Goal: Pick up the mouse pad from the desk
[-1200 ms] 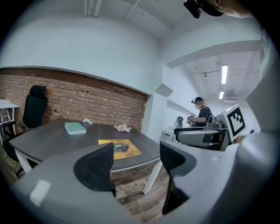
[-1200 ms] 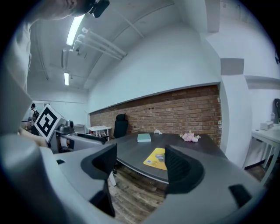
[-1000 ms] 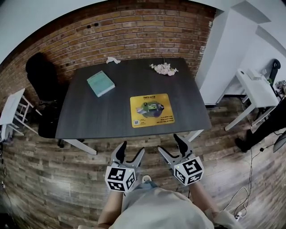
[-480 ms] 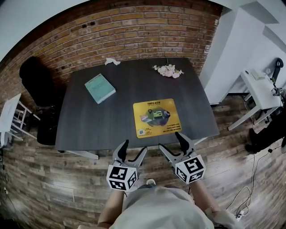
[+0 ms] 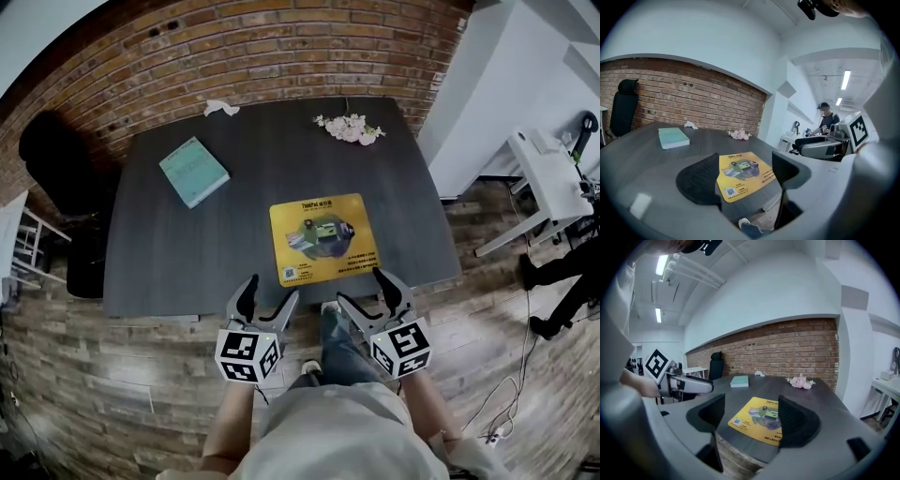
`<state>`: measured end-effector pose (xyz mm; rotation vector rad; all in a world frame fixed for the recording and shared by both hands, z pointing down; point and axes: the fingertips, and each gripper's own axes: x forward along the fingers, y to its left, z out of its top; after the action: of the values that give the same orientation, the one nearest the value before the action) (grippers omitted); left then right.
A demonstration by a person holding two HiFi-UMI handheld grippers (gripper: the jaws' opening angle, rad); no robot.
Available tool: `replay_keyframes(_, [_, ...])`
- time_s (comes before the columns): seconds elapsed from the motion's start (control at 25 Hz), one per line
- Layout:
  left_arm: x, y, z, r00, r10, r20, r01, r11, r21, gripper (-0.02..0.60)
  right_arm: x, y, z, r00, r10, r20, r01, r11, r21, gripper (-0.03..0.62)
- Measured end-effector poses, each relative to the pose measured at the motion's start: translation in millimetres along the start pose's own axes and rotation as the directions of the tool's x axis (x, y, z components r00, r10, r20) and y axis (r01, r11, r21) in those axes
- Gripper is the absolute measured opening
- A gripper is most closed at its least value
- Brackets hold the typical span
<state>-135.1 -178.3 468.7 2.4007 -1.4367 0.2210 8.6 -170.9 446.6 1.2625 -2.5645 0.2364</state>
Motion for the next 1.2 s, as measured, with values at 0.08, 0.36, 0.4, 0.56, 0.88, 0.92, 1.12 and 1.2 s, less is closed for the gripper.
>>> replay_keyframes(0.08, [15.0, 7.0, -1.0, 1.0, 0.007, -0.012, -0.007, 1.0, -0.002, 0.339, 9.9, -13.4, -0.8, 1.0, -0.002, -0.002, 0.002, 1.0, -0.001, 0.342])
replay_keyframes(0.36, [69.0, 33.9, -9.6, 0.997, 0.042, -0.062, -0.044, 0.999, -0.027, 0.344, 57.5, -63.0, -8.4, 1.0, 0.013, -0.025, -0.013, 1.0, 0.01, 0.345])
replay_keyframes(0.4, [76.8, 37.5, -11.0, 0.996, 0.046, -0.071, -0.048, 0.998, -0.029, 0.345, 64.9, -69.4, -10.1, 0.999, 0.017, -0.033, -0.017, 1.0, 0.006, 0.347])
replay_keyframes(0.56, [109.9, 51.7, -15.5, 0.992, 0.06, -0.113, -0.062, 0.998, -0.019, 0.35, 94.5, -96.6, -17.9, 0.997, 0.036, -0.073, -0.037, 0.999, -0.007, 0.351])
replay_keyframes(0.88, [170.9, 90.9, -29.9, 0.973, 0.088, -0.214, -0.091, 0.996, -0.004, 0.36, 162.3, -144.3, -41.7, 0.979, 0.084, -0.188, -0.089, 0.996, -0.018, 0.359])
replay_keyframes(0.92, [177.8, 94.7, -33.0, 0.97, 0.087, -0.229, -0.091, 0.996, -0.006, 0.36, 169.9, -149.3, -45.2, 0.976, 0.09, -0.2, -0.096, 0.995, -0.017, 0.359])
replay_keyframes(1.12, [210.7, 107.3, -48.2, 0.952, 0.067, -0.299, -0.07, 0.998, -0.001, 0.373, 203.3, -175.4, -61.7, 0.959, 0.11, -0.26, -0.116, 0.993, -0.011, 0.365])
replay_keyframes(1.2, [221.5, 113.0, -55.4, 0.943, 0.061, -0.328, -0.063, 0.998, 0.005, 0.378, 214.7, -183.1, -70.3, 0.95, 0.118, -0.288, -0.123, 0.992, 0.0, 0.369])
